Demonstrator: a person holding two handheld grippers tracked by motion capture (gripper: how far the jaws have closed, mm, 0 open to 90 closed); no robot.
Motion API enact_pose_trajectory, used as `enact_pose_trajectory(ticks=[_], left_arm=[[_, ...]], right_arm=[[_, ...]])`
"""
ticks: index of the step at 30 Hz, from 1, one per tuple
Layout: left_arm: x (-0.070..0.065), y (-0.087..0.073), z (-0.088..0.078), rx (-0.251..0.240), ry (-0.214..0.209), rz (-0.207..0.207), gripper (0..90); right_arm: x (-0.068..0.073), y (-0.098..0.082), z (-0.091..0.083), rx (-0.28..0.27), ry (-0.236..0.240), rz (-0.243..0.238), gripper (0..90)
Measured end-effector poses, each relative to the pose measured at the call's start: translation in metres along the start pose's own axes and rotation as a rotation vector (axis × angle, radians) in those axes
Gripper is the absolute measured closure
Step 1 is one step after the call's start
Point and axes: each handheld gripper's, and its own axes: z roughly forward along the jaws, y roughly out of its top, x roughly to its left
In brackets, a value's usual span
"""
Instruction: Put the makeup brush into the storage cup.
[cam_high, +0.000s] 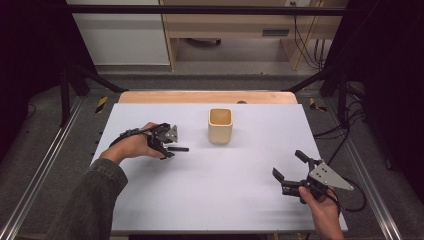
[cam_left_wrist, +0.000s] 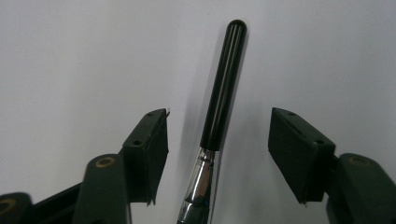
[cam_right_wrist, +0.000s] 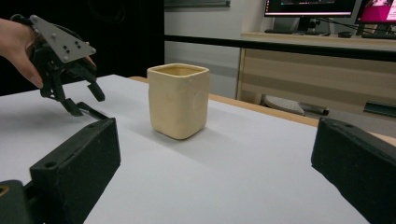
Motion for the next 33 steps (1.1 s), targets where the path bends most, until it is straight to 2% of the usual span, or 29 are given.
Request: enact_pose_trajectory(ticks=[3,12,20,28,33], left_arm=[[0.0009,-0.0011,0.0009,0.007,0.009,-0.007,41.0],[0.0002,0.0004,0.0008,0.032,0.033,0.007,44.1],[0.0009,-0.0017,0.0023,0.048,0.030,0.014,46.8],[0.0003,-0.0027,0.0056,0.069,0.026,0.039,50.6],[0.0012,-0.0038,0.0051,0.079,0.026,0.034,54.2]], right_arm=[[0.0000,0.0001,-0.0004,0.002,0.001,-0.001,1.8],[0.0010,0.0006,-0.0005,0.001,0.001,0.004,1.9],[0.0004,0.0006,-0.0008,0.001,0.000,0.003,2.0],[0.0006,0.0005,-0.0005,0.003,-0.003,0.005,2.0],[0.0005,0.0000,0.0003,0.003,0.002,-0.001,2.0]])
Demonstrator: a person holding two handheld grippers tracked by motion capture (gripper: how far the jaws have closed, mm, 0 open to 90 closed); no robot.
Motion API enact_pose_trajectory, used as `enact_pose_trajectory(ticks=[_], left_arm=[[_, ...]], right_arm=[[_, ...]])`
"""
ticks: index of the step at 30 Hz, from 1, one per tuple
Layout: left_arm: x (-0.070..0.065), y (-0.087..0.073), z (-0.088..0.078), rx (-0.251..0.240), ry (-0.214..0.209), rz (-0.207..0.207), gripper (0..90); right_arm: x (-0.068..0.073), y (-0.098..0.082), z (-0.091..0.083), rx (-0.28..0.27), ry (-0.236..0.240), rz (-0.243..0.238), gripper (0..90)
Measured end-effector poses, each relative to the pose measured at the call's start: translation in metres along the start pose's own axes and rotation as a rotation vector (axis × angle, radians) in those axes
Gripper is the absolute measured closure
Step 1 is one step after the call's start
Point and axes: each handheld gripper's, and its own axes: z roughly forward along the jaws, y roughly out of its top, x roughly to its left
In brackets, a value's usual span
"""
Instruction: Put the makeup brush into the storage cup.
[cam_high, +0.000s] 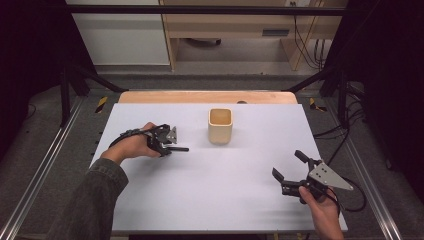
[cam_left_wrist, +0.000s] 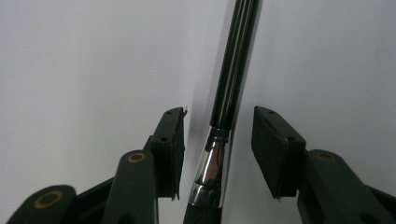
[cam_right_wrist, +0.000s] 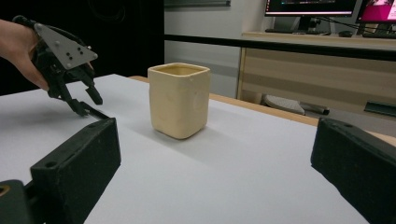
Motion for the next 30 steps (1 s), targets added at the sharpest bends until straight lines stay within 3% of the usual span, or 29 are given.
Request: enact_pose_trajectory(ticks=[10,30], left_arm=[[-0.0009,0.0018,0.0008,0.000,-0.005,0.017,60.6],[-0.0003,0.0031,0.0013,0.009,-0.042,0.004,69.1]], right_arm=[[0.0003,-0.0004,-0.0001,0.007,-0.004,0.003,2.1],[0.0002,-0.0009,0.0001,0.012,-0.003,0.010,2.1]])
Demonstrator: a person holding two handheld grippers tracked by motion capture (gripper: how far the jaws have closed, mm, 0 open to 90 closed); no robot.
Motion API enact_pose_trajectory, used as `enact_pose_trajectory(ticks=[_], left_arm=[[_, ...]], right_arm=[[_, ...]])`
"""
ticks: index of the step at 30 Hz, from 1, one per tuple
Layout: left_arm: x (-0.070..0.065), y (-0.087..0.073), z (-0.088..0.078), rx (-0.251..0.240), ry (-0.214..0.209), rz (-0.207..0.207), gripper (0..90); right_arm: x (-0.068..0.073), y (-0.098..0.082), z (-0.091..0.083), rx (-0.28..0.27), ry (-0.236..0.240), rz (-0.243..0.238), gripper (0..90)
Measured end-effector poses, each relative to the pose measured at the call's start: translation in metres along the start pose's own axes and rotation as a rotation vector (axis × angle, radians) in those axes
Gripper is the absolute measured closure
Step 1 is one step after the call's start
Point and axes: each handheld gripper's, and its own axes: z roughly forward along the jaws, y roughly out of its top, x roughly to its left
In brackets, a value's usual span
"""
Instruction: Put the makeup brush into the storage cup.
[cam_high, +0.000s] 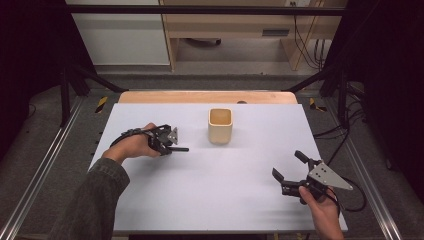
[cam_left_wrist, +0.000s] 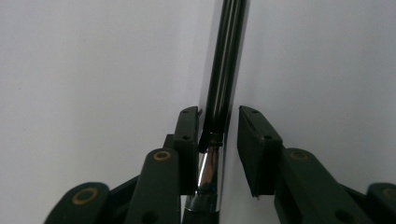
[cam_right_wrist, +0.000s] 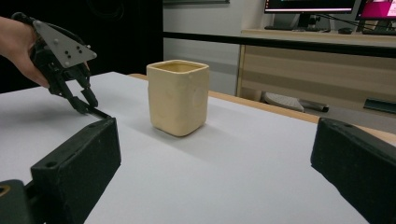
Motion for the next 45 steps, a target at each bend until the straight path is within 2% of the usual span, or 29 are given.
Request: enact_pose_trajectory(ticks=[8,17,27,37,45], left_arm=[[-0.001,0.001,0.000,0.003,-0.015,0.007,77.2],[-0.003,0.002,0.000,0.013,-0.010,0.006,78.3],[-0.004,0.004,-0.006,0.003,-0.001,0.005,78.4],[-0.012,0.010,-0.017,-0.019,0.010,0.026,78.5],[-0.023,0.017,-0.033,-0.042,0.016,0.035,78.5]], right_arm=[[0.000,0.000,0.000,0.000,-0.001,-0.004,2.1],[0.000,0.000,0.000,0.000,-0.003,-0.002,2.1],[0.000,0.000,0.000,-0.002,-0.003,-0.002,2.1],[0.002,0.002,0.001,-0.007,-0.001,-0.005,2.1],[0.006,0.004,0.001,-0.007,0.006,-0.008,2.0]])
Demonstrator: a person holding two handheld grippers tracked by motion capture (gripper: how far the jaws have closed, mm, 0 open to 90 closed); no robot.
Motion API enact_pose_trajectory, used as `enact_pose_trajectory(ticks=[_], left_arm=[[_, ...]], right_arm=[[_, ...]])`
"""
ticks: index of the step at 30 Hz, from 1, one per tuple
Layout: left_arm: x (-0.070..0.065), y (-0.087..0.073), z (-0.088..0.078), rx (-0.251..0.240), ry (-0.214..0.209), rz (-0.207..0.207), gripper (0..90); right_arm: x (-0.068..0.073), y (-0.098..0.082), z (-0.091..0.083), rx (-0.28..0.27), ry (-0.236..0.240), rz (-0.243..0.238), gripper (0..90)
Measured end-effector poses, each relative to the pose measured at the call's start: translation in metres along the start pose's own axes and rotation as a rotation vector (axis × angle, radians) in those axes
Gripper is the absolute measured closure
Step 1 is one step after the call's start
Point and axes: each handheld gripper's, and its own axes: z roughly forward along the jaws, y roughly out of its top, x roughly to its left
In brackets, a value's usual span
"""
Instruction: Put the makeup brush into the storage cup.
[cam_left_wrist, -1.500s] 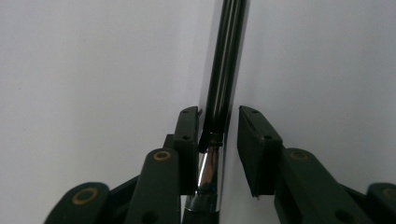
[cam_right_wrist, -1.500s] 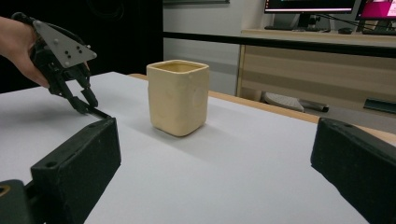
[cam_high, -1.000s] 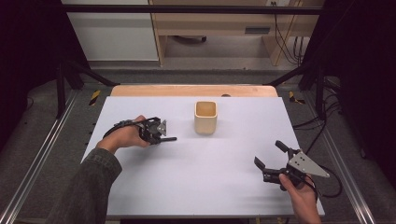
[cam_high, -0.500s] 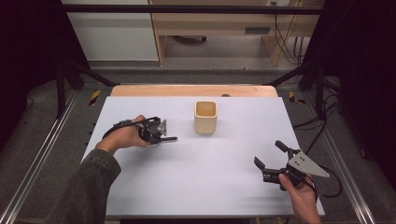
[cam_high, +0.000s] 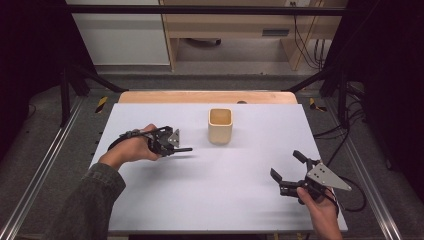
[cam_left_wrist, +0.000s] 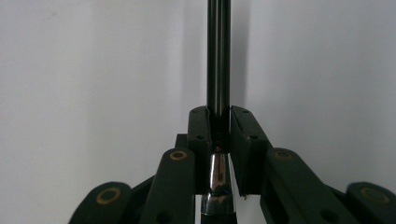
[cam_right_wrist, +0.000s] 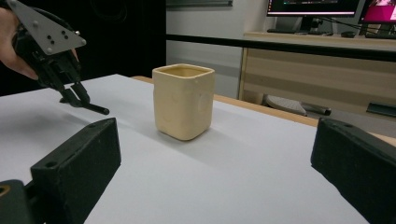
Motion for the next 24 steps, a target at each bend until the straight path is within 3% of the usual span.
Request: enact_pose_trajectory(ticks=[5,14,21,24], left_arm=[[-0.009,0.009,-0.007,-0.023,-0.010,0.007,78.5],[-0.029,0.045,-0.018,-0.029,-0.007,0.056,78.5],[-0.038,0.068,-0.025,-0.051,-0.005,0.077,78.5],[-0.042,0.077,-0.027,-0.054,-0.001,0.086,78.5]], right_arm=[[0.009,0.002,0.005,0.018,0.009,-0.035,2.3],[0.036,0.005,0.017,0.054,0.057,-0.122,3.3],[0.054,0.004,0.025,0.102,0.085,-0.229,6.0],[0.060,0.005,0.028,0.129,0.072,-0.263,8.1]])
